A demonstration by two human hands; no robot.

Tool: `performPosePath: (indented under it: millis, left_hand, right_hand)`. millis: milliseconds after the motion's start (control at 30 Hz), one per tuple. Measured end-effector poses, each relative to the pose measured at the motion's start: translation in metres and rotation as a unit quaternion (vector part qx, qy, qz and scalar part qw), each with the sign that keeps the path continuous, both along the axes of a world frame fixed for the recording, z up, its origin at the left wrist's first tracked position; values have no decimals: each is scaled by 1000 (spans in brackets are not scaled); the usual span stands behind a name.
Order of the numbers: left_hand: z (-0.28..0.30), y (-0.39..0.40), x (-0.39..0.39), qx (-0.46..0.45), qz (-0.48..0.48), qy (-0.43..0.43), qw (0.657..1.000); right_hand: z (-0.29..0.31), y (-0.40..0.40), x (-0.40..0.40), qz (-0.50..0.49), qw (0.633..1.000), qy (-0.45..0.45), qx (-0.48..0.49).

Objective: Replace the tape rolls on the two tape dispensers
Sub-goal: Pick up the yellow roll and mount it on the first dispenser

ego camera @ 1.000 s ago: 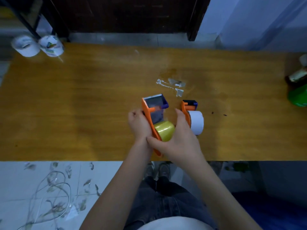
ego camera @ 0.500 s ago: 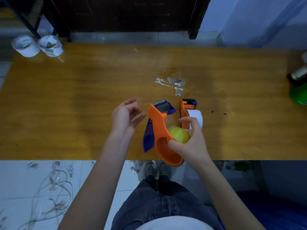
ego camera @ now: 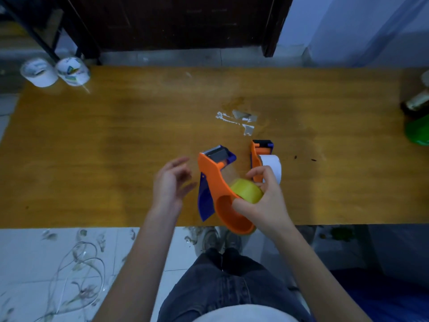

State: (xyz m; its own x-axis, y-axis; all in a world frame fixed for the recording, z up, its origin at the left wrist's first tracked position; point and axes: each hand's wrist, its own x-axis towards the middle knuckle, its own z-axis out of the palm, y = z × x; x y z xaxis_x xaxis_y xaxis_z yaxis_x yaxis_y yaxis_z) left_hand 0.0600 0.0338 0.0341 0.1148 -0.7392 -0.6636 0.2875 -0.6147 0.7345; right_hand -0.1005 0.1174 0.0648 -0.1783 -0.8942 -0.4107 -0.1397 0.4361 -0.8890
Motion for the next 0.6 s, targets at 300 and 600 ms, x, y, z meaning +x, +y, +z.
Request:
performPosePath:
  millis: [300, 600]
  left_hand:
    - [-6, 30, -39, -17, 6, -41, 999]
    - [-28, 44, -34, -139, -143, -140, 970]
  right_hand:
    - [-17, -16, -2, -7, 999, -48, 3]
    - [-58, -47, 9, -97, 976, -176, 82]
